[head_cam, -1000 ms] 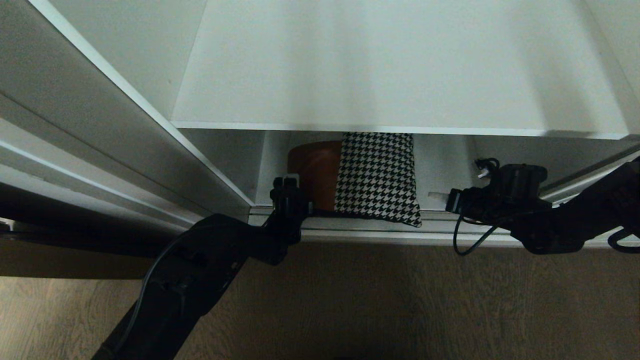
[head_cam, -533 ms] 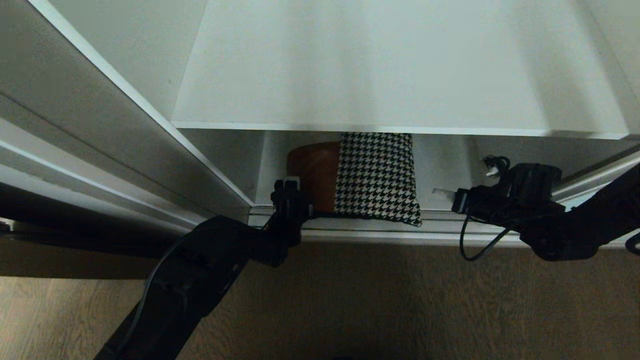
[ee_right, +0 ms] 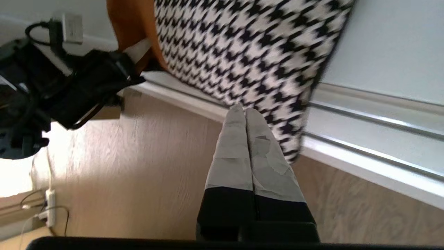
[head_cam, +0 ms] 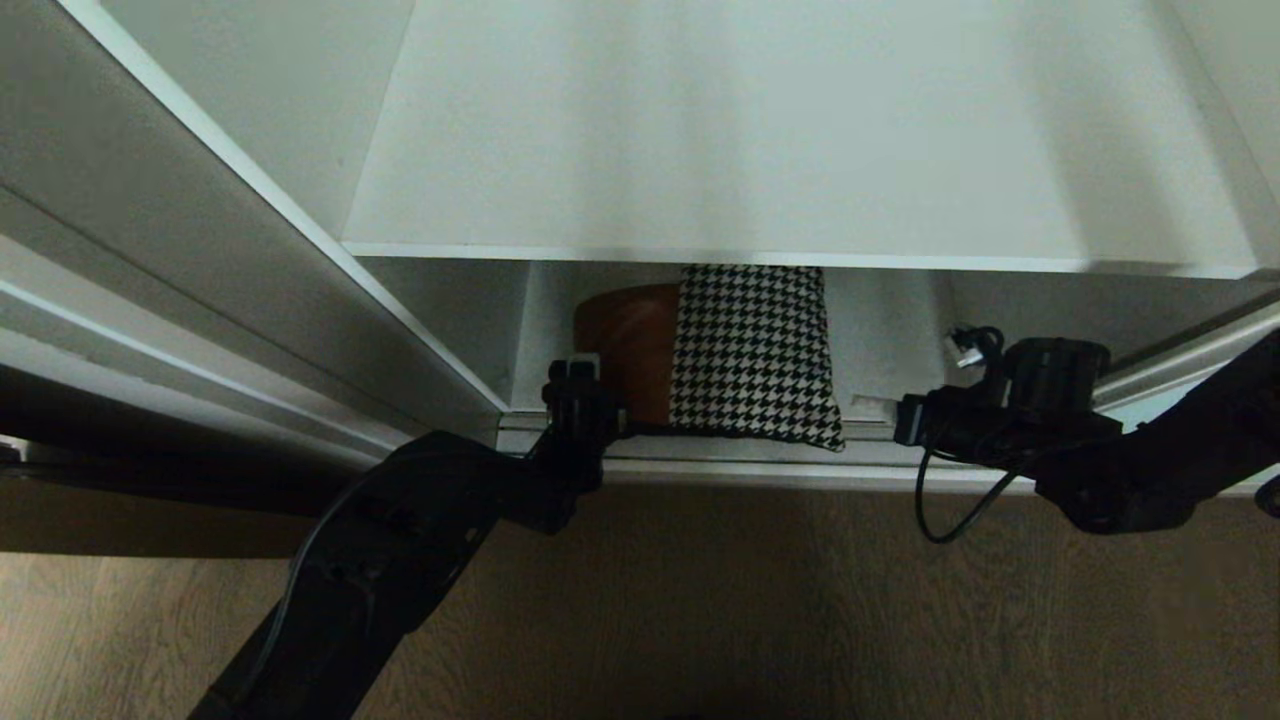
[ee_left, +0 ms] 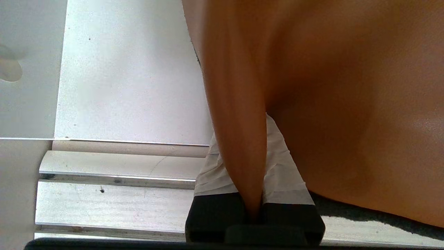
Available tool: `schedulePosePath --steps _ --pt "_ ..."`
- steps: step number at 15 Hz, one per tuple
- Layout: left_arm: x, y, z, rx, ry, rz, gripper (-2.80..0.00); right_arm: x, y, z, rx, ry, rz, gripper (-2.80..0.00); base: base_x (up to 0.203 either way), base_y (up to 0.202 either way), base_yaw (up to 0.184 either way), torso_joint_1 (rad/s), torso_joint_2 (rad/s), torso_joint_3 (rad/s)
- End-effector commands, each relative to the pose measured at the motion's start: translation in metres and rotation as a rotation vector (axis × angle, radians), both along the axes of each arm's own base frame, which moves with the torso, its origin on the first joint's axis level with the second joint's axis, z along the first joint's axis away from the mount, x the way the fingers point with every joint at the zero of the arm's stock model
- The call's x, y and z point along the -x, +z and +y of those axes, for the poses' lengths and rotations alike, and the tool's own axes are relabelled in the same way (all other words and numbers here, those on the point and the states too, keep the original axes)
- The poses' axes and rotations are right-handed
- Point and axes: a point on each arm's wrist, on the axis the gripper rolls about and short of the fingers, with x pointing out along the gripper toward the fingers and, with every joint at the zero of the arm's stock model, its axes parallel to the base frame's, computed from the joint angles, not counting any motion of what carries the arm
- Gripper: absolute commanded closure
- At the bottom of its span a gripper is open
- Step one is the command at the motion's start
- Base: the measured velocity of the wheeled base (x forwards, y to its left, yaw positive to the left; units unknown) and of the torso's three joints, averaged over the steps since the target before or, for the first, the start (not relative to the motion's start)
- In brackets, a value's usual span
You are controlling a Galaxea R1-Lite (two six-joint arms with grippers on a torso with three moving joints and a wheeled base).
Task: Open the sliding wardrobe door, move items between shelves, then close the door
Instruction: Place the pillow on the lower shelf
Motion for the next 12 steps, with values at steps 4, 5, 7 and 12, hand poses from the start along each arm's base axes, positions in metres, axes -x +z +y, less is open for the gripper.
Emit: schedulePosePath --steps 4,5,7,12 --pt "0.000 -0.008 -0.001 -0.004 0.000 0.009 0.00 0.010 -0.009 0.016 -0.003 0.086 0.045 0.00 0.000 0.000 0.000 0.000 0.00 0.000" --pt "0.000 -0.007 -0.001 -0.003 0.005 0.005 0.00 0.011 -0.015 0.021 -0.004 0.105 0.063 0.00 0.000 0.000 0.000 0.000 0.00 0.000" --pt "0.000 -0.002 -0.001 0.007 0.010 -0.006 0.00 0.007 -0.033 0.032 0.001 0.132 0.110 0.00 0.000 0.000 0.000 0.000 0.00 0.000" --pt "0.002 0.010 -0.004 0.032 0.033 -0.067 0.00 -0.002 -0.065 0.066 0.021 0.197 0.195 0.00 0.000 0.000 0.000 0.000 0.00 0.000"
